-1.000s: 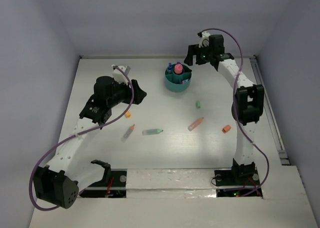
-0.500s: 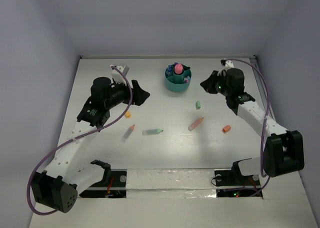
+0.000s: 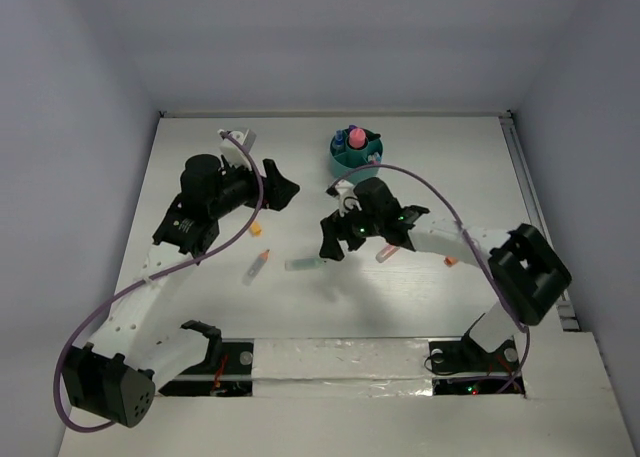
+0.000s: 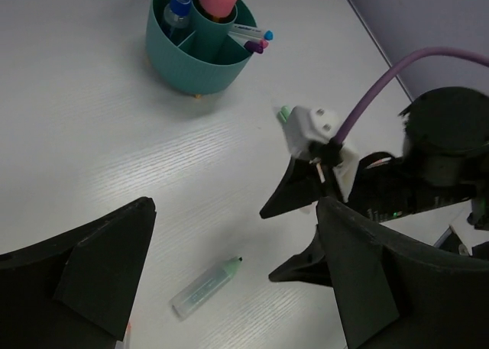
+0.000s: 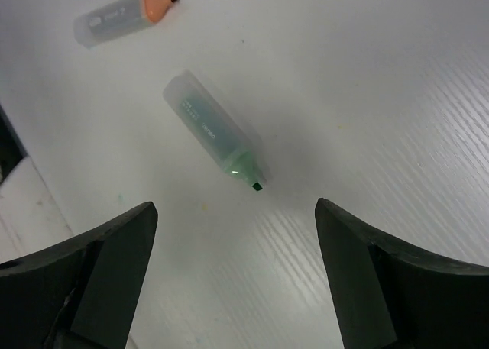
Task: Sort the stationery into containers
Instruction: Pick up the pen from the center of the board.
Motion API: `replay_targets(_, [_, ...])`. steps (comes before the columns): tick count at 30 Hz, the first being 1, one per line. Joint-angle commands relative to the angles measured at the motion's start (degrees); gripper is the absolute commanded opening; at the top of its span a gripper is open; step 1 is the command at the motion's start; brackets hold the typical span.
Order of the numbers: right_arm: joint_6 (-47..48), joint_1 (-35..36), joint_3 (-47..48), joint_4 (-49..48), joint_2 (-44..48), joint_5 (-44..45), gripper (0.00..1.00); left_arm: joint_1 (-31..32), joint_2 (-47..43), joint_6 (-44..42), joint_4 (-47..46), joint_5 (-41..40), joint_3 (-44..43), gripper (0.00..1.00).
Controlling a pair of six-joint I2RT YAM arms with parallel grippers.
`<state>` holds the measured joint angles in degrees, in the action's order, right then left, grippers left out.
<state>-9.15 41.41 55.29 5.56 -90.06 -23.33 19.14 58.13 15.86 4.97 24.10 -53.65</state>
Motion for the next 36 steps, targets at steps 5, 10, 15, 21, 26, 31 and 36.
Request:
replay_targets(5, [14.4,6.7,7.8,1.6,-9.6,5.7,0.95,0.2,-2.1,-0.3,-2.1,-0.7,-0.1,0.88])
replay_targets(10, [17.2,9.0,11.0,4.1,-14.2,8.4,0.96,-0.4,-2.1,-0.1,-2.0,-0.5,-0.2,0.89])
replay_targets(15, [18.5,11.1,12.6,4.9,-18.6,13.1,0.95,-1.6,-2.8,0.7,-2.0,-2.3,-0.1,0.91])
replay_targets(21, [19.2,12.8,12.7,5.2,-21.0,18.1,0.77,-2.1,-3.0,2.1,-1.5,-3.7,-0.5,0.96])
replay_targets(26, [18.6,13.3,11.3,4.6,-20.6,18.1,0.55,-2.6,-2.2,4.8,-1.3,-1.9,-0.9,0.96])
replay_targets(31, [17.9,13.9,9.5,4.2,-20.3,18.2,0.31,-2.6,-1.6,7.4,0.2,-1.1,-2.0,0.94])
replay_targets(36, [17.4,14.4,7.4,3.2,-17.6,17.4,0.20,-2.6,-3.6,9.6,1.8,-0.8,-0.3,0.93])
